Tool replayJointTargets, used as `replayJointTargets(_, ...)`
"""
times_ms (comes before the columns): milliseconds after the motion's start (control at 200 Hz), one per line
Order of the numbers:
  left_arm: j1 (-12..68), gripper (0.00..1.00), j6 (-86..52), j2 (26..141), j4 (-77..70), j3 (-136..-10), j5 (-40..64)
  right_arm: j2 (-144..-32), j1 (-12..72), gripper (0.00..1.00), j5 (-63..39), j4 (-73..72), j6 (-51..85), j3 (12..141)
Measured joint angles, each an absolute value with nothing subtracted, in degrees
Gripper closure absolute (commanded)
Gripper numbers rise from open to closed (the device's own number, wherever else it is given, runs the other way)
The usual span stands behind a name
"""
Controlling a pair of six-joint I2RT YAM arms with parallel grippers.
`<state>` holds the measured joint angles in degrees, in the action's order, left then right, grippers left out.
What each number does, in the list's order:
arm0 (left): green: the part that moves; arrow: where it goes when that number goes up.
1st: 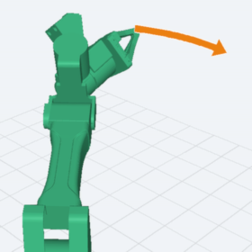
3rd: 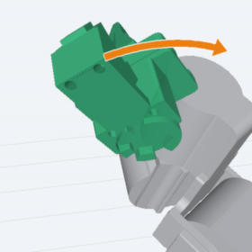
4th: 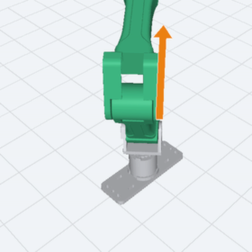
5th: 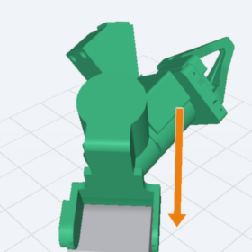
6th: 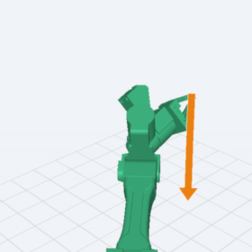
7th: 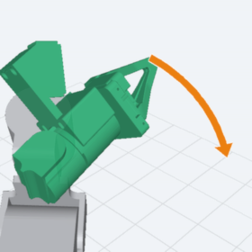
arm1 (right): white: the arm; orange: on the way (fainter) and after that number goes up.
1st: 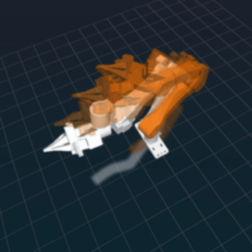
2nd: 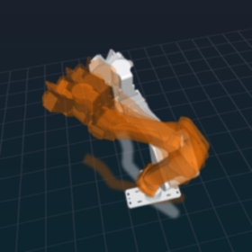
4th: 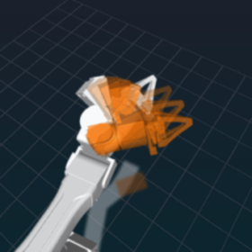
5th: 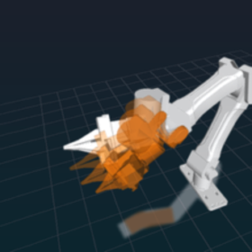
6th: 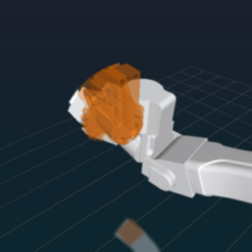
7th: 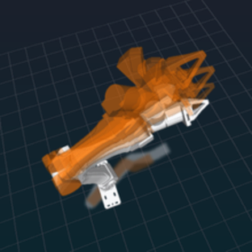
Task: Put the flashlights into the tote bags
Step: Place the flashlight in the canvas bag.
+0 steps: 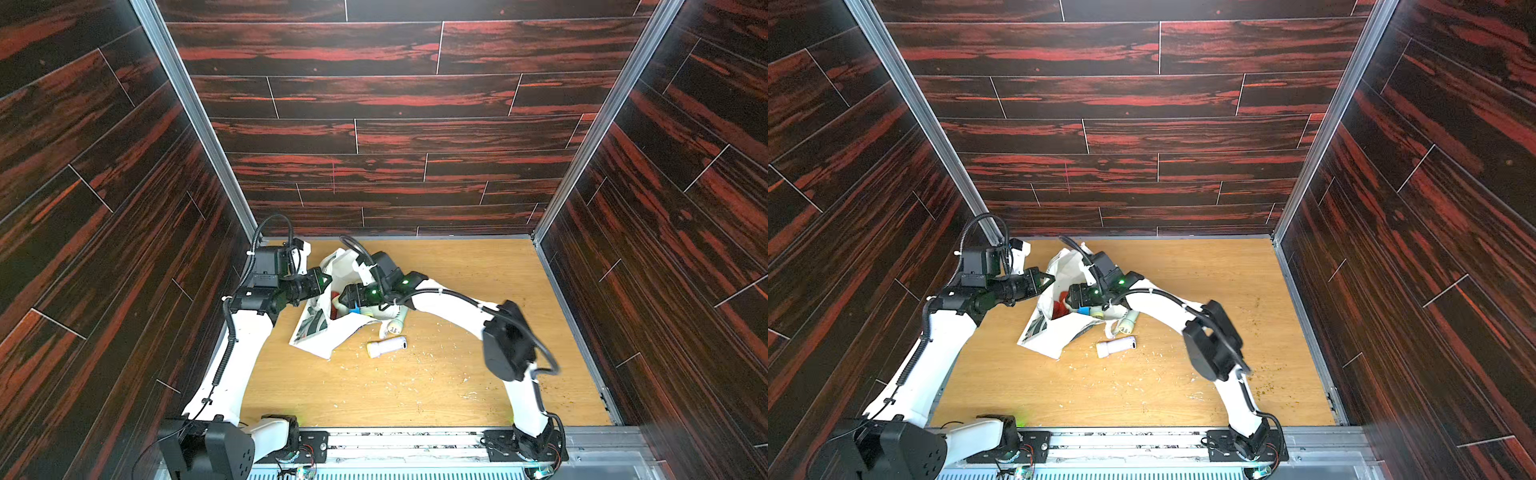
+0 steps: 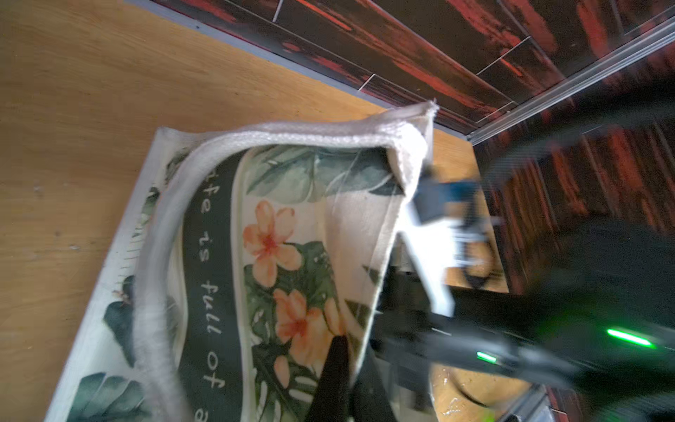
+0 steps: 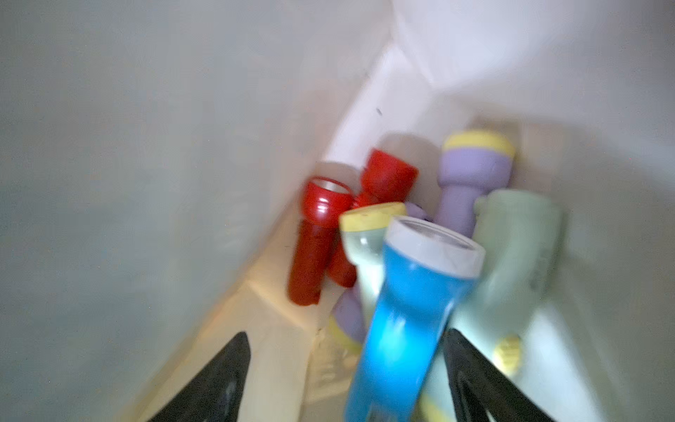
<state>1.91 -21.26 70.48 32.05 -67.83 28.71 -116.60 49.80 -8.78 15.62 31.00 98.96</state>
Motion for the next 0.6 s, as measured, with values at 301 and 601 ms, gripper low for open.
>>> replayJointTargets(301, -0.58, 1.00, -20.99, 70.48, 33.54, -68.20, 23.59, -97.03, 49.78, 0.11, 0.69, 2.72, 30.72, 81.67)
replayJointTargets(601, -1.63, 1.00, -20.97, 70.32, 35.07, -68.34, 17.87, -90.15, 49.76, 0.11, 12.01, 1.98, 33.82, 66.94)
